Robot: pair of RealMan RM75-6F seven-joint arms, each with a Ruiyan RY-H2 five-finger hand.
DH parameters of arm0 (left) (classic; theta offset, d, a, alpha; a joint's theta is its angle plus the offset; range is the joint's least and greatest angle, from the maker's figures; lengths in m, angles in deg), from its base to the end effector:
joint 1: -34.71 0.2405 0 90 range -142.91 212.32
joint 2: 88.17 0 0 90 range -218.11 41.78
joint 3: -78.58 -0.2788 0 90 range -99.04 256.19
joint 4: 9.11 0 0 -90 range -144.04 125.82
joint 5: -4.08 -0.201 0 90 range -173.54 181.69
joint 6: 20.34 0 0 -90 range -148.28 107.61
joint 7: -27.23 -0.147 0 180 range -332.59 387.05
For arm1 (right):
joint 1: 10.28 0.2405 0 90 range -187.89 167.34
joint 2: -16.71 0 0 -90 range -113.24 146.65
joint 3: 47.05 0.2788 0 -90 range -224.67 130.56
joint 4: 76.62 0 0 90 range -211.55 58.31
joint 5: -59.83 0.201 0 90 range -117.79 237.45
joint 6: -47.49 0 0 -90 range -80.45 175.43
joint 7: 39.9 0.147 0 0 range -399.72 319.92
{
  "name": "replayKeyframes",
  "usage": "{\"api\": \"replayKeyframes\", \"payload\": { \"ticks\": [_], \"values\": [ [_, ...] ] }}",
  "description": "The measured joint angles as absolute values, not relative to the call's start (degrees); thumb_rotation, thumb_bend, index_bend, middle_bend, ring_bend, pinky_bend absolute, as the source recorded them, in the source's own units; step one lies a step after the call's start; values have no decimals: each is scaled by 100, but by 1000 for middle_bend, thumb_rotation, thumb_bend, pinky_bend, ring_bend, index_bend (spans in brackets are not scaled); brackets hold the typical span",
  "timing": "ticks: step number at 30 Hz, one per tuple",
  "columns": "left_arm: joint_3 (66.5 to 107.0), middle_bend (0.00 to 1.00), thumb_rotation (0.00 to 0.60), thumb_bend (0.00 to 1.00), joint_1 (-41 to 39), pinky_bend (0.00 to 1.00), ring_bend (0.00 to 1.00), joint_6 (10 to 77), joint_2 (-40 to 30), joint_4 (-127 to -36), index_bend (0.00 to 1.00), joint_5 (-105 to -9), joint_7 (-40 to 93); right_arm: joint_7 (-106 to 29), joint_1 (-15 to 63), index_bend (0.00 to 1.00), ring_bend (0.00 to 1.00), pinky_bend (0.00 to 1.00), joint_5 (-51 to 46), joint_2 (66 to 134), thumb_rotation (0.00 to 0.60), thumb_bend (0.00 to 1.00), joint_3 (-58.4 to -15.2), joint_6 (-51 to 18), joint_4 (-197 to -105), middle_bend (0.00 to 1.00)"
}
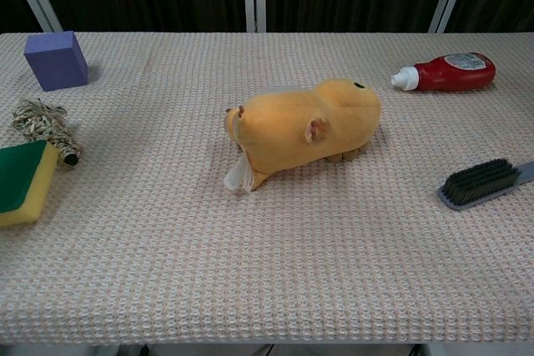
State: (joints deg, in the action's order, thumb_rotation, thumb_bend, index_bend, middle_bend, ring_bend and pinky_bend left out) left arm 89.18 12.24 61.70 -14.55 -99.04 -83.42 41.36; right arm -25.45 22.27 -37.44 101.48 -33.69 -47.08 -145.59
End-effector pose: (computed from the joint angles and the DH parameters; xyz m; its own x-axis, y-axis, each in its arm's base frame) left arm -0.2326 0.2950 0.1379 0.0105 -0.0642 0.9979 0.9348 -0.3536 -0.0326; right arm -0.1888 -0.3385 0.1263 0.0156 0.3342 0.9424 -0.7541 -0.6150 0.2305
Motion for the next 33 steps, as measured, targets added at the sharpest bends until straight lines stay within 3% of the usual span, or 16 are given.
{"api": "replayKeyframes", "payload": {
  "ticks": [27,30,33],
  "values": [
    [8900,67,600,164,1257,211,42,6249,-1489,-9914,71,-8297,4122,-2520,2266,0,0,0,-3839,10063,600,295,-3531,-4658,-14941,4],
    [8906,67,599,164,1277,211,42,6261,-1517,-9903,72,-8270,4156,-2577,2326,0,0,0,-3910,9981,600,287,-3556,-4551,-15326,30],
    [8911,67,600,165,1287,211,42,6266,-1534,-9894,72,-8255,4190,-2796,2433,11,0,0,-3994,9842,600,278,-3580,-4322,-15820,130]
  ]
}}
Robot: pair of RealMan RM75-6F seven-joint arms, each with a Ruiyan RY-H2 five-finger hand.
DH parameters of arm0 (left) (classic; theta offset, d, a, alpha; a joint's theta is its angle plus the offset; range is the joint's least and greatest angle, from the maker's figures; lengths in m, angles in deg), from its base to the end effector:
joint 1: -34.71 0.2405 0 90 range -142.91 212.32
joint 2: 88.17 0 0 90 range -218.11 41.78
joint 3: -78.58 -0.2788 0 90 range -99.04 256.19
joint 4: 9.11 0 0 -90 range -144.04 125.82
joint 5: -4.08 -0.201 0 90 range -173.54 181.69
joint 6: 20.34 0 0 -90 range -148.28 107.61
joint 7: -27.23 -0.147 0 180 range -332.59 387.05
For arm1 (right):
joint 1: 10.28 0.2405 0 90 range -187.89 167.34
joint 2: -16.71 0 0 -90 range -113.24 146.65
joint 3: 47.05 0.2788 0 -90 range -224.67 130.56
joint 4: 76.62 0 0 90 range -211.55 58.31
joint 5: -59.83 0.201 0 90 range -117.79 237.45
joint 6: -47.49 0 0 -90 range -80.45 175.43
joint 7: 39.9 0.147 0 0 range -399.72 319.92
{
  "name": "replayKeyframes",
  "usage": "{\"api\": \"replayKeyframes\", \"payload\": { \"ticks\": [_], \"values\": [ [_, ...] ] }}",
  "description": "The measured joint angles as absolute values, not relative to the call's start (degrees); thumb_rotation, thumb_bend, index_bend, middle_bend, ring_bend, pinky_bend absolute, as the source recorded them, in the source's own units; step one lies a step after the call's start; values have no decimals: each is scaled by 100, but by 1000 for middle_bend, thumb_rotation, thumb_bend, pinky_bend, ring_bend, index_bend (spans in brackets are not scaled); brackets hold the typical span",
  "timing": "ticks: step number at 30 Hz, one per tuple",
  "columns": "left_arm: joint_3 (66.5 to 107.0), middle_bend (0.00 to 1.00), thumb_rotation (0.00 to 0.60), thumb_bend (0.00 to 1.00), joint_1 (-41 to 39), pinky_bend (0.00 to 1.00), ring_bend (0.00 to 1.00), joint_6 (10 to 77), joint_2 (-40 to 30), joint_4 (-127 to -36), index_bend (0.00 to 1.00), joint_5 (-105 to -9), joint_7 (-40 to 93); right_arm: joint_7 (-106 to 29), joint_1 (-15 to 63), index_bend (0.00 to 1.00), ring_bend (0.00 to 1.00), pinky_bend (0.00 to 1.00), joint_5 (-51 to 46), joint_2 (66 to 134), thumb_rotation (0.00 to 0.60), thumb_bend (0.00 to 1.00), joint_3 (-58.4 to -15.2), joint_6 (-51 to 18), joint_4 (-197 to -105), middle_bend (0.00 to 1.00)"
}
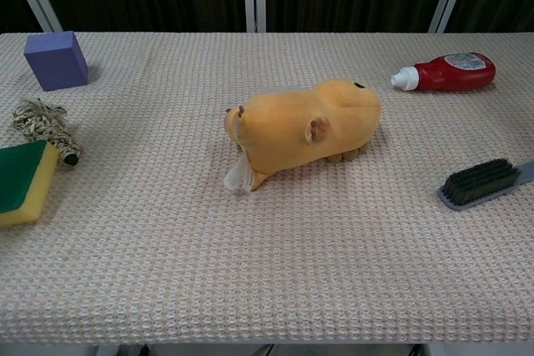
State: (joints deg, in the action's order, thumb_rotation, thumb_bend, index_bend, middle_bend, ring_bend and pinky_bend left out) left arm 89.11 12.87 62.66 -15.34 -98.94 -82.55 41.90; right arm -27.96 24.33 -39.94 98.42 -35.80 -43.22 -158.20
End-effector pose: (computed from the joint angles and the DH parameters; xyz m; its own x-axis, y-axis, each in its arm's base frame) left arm -0.2390 0.2931 0.1453 0.0085 -0.0837 0.9965 0.9420 -0.3336 -0.0360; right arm -0.1478 -0.3222 0.1145 -0.0302 0.1881 0.9817 -0.7037 -0.7015 0.1127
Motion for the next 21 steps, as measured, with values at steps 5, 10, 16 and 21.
{"api": "replayKeyframes", "payload": {
  "ticks": [5,10,16,21],
  "values": [
    [8926,67,600,164,1312,211,34,6302,-1541,-9830,72,-8223,4219,-3528,2669,303,0,0,-3955,9477,600,277,-3630,-3435,-16735,309],
    [8945,67,599,165,1410,211,33,6400,-1608,-9776,72,-8162,4392,-4868,3040,307,0,0,-3455,9070,600,278,-3589,-2048,-17787,314],
    [8945,67,600,206,1545,211,33,6512,-1735,-9684,73,-8124,4685,-6304,3564,323,0,0,-2281,8946,600,277,-3408,-965,-18498,345],
    [8917,67,600,207,1634,210,33,6575,-1784,-9566,73,-8136,4904,-7162,3933,341,0,0,-1449,9167,600,278,-3359,-592,-18636,367]
  ]
}}
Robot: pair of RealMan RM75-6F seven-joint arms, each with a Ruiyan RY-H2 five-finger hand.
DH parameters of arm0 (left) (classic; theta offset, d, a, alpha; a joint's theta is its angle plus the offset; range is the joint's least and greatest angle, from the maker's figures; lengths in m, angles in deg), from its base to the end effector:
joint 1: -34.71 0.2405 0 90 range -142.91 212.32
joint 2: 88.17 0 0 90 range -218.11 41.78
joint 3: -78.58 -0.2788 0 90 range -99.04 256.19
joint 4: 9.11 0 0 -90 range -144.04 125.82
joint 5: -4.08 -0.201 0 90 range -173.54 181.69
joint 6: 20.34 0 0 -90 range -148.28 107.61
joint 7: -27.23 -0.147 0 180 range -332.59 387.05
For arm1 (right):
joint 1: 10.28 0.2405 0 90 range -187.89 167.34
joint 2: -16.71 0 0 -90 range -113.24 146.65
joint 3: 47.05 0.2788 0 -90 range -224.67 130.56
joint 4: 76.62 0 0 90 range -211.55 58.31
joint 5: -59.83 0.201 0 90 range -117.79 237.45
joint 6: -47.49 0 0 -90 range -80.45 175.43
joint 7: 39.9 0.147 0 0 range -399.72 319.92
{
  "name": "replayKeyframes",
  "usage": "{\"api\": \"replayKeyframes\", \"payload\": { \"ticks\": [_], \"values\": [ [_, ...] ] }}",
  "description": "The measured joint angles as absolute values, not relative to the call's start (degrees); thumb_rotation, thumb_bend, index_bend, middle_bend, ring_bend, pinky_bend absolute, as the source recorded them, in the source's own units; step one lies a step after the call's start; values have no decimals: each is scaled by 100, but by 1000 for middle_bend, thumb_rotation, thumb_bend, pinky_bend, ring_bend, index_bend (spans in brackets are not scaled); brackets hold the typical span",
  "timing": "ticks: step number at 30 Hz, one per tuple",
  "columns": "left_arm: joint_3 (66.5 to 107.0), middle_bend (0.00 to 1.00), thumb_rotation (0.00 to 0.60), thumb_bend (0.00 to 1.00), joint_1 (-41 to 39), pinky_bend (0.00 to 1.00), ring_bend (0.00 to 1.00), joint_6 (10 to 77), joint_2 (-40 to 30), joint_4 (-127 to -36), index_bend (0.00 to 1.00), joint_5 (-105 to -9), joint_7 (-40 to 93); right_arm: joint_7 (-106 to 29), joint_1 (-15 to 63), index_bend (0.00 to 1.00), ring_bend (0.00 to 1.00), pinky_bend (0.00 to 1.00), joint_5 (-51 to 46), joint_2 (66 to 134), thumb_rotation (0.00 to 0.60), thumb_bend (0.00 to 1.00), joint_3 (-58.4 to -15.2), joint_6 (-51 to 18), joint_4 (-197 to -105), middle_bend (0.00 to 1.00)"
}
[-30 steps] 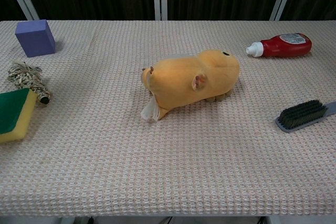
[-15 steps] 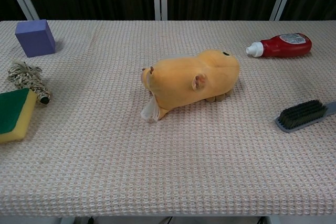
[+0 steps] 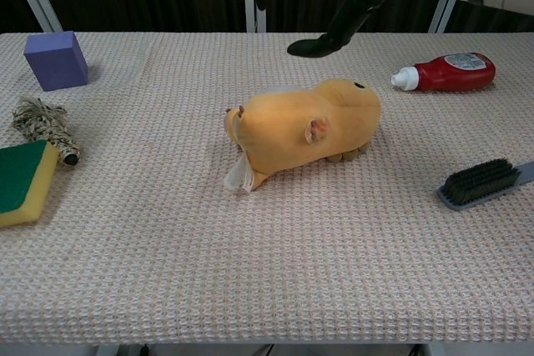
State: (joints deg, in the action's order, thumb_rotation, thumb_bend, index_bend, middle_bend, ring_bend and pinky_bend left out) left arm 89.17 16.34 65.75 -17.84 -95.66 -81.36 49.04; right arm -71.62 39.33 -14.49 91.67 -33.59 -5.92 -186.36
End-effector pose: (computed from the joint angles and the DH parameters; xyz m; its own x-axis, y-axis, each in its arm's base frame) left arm -0.2708 0.2820 0.1735 -0.0301 -0.1386 0.9899 0.9607 -0.2773 -0.0096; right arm -0.0397 -0.3187 0.0556 0.5541 -0.0190 0.8323 -0.5667 -0.7409 0.3604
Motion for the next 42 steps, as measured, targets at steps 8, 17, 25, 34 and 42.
{"api": "replayKeyframes", "payload": {
  "ticks": [8,17,25,34,42],
  "values": [
    [8908,67,600,207,1662,210,33,6566,-1761,-9445,73,-8126,5011,-7879,4279,354,0,0,-862,9717,600,281,-3511,-450,-18479,379],
    [8930,67,600,207,1679,211,33,6526,-1700,-9294,73,-8057,5106,-8538,4484,355,0,0,-371,10033,600,284,-3778,-515,-18201,376],
    [8938,67,600,206,1703,210,33,6547,-1694,-9253,73,-8065,5143,-8641,4624,355,0,0,-246,10287,600,285,-3874,-551,-17986,352],
    [8929,67,600,207,1728,210,33,6549,-1685,-9202,73,-8077,5238,-8787,4791,382,1,0,-70,10534,600,296,-3944,-565,-17735,425],
    [8934,67,600,206,1714,211,32,6510,-1684,-9162,73,-8081,5282,-8940,4815,419,24,0,-134,10575,600,304,-4020,-760,-17693,458]
  ]
}}
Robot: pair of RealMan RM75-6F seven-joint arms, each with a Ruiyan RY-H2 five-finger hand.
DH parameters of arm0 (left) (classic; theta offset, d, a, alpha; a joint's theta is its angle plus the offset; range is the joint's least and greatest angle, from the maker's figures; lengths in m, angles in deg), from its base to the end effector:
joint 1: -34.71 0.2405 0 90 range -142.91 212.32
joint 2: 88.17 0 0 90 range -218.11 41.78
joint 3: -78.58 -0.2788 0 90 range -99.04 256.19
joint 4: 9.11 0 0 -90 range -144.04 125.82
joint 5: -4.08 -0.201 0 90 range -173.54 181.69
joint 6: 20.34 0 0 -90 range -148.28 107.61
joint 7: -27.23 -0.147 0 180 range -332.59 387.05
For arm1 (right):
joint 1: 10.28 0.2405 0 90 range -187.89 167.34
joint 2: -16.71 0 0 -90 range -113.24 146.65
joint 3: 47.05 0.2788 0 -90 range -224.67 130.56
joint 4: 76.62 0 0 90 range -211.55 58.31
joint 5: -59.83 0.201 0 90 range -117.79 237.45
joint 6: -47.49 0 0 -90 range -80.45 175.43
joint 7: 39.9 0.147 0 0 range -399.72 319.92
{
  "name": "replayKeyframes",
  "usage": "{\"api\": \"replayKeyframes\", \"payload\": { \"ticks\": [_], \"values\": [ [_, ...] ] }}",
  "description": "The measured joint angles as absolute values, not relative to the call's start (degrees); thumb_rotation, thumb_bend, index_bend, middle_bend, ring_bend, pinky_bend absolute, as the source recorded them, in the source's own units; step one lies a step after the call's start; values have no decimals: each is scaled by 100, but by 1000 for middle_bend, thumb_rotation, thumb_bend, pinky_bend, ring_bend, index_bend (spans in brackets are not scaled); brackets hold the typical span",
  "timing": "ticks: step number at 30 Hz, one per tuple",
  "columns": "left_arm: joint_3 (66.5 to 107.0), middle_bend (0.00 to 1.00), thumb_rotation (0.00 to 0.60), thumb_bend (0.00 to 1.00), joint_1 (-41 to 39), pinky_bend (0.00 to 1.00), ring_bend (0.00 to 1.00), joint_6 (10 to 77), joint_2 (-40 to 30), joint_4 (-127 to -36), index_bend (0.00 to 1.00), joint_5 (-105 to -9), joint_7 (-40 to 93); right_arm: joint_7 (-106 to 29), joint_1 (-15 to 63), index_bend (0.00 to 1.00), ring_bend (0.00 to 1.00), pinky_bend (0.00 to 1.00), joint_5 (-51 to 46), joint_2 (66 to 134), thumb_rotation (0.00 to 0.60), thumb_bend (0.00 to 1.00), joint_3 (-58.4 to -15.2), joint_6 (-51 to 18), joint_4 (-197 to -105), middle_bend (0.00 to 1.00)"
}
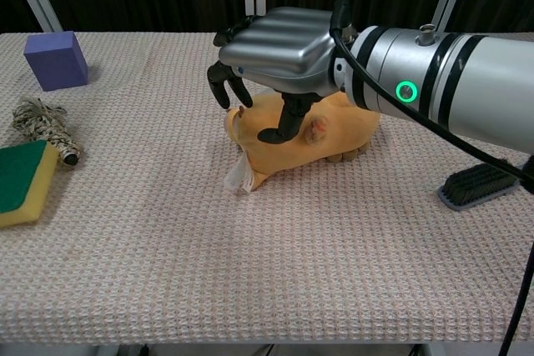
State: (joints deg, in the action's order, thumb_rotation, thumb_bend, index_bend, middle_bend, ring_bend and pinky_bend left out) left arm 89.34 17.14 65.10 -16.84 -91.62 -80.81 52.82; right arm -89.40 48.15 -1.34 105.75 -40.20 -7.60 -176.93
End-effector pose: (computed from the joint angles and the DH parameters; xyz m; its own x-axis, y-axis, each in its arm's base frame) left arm -0.2879 0.2825 0.1739 -0.0426 -0.1383 0.9895 0.9684 -0.2494 0.0068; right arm -0.0327 -0.3198 -0.0309 0.7304 0.0151 0.6828 -0.4459 -0.7467 0.4935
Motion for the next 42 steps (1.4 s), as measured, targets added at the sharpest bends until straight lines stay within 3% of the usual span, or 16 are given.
{"api": "replayKeyframes", "payload": {
  "ticks": [12,19,26,29,34,37,42],
  "values": [
    [8932,67,600,207,1701,211,33,6470,-1639,-9115,73,-8069,5273,-9174,4849,508,69,0,-21,10675,600,323,-4118,-875,-17617,521],
    [8932,67,600,208,1703,211,33,6461,-1636,-9088,73,-8069,5318,-9207,4847,709,168,0,-106,10832,600,405,-4142,-983,-17442,667],
    [8931,67,600,206,1722,211,33,6471,-1628,-9041,73,-8056,5357,-9171,4820,791,192,0,-236,10950,600,444,-4179,-1038,-17283,718],
    [8930,67,600,206,1732,211,33,6478,-1625,-9022,73,-8054,5383,-9169,4819,745,179,0,-232,10939,600,390,-4193,-998,-17281,682],
    [8930,67,600,207,1730,211,33,6476,-1618,-9007,73,-8062,5398,-9130,4846,542,166,0,-167,10808,600,361,-4196,-854,-17392,592],
    [8926,67,600,207,1723,211,33,6461,-1611,-9003,73,-8067,5393,-9092,4850,474,142,0,-175,10762,600,359,-4187,-838,-17425,556],
    [8925,67,600,206,1716,211,33,6450,-1597,-8998,73,-8066,5384,-9028,4843,435,129,0,-236,10727,600,358,-4183,-842,-17448,537]
  ]
}}
